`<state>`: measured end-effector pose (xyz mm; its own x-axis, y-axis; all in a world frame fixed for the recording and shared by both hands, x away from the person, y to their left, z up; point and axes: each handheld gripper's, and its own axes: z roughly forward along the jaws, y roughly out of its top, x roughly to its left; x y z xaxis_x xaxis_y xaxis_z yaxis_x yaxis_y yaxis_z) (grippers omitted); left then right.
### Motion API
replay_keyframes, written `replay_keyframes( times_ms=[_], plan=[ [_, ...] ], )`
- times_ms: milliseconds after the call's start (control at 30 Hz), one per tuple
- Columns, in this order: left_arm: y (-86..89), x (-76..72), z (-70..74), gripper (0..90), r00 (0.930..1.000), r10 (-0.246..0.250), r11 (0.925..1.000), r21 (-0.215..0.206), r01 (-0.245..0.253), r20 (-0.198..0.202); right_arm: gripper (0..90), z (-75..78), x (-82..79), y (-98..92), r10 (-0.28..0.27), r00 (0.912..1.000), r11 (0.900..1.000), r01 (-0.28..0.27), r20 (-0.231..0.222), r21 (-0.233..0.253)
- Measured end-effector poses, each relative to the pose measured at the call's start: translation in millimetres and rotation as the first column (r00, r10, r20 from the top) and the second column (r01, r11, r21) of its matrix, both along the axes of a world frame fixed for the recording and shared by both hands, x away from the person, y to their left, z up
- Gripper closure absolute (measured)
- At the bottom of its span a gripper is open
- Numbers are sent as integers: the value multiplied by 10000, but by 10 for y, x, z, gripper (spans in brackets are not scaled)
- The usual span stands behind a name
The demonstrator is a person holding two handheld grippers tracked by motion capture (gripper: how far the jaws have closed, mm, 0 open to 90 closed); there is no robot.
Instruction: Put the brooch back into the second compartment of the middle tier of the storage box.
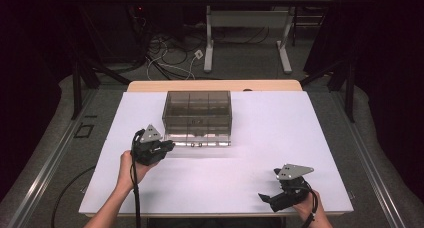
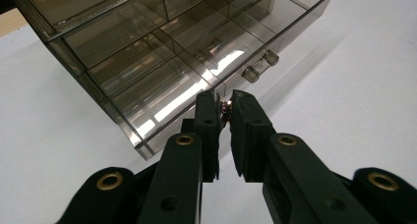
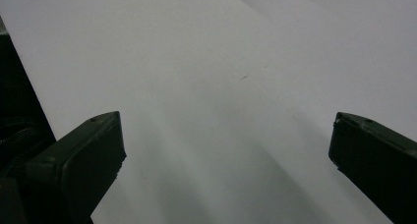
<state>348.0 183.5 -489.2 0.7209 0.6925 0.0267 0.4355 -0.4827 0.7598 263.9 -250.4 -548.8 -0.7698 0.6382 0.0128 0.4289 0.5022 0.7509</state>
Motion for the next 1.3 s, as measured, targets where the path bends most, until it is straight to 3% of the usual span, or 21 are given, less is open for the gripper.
replay_keyframes(
  times_ms=[667, 900, 1300],
  plan=[
    [-151, 126, 39, 813, 9997, -110, 9999, -126, 113, 231, 0, -1, -9, -3, -17, 10000, 10000, 17, 10, -16],
    [-155, 239, 28, 812, 9999, -26, 9995, -330, 30, 133, 0, -17, 2, -4, -100, 9999, 9999, 100, 51, 14],
    [-252, 335, 31, 813, 9998, -111, 9996, -254, 115, 149, 0, 4, -9, -10, -74, 10000, 9999, 74, -6, -80]
  ],
)
